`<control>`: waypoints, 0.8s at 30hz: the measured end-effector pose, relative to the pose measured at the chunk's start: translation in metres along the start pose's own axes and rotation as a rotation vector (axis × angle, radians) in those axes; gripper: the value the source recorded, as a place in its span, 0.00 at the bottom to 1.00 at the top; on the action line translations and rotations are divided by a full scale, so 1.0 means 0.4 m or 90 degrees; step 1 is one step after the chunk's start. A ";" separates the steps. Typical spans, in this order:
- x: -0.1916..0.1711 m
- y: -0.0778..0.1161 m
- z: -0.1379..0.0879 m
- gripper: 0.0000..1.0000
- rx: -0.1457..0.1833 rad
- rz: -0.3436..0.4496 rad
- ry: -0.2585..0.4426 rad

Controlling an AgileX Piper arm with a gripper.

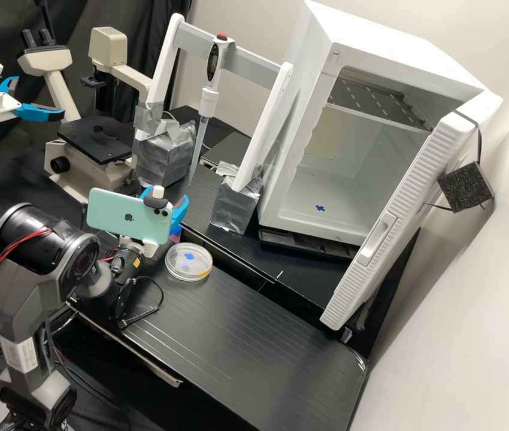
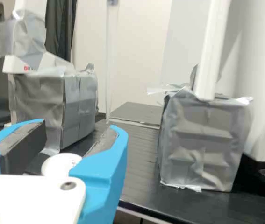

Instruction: Close the bottle

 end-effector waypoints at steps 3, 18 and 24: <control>-0.006 0.020 -0.005 1.00 0.003 0.017 0.008; 0.020 0.032 0.034 1.00 0.015 0.033 -0.027; 0.028 0.039 0.062 1.00 0.014 0.039 -0.056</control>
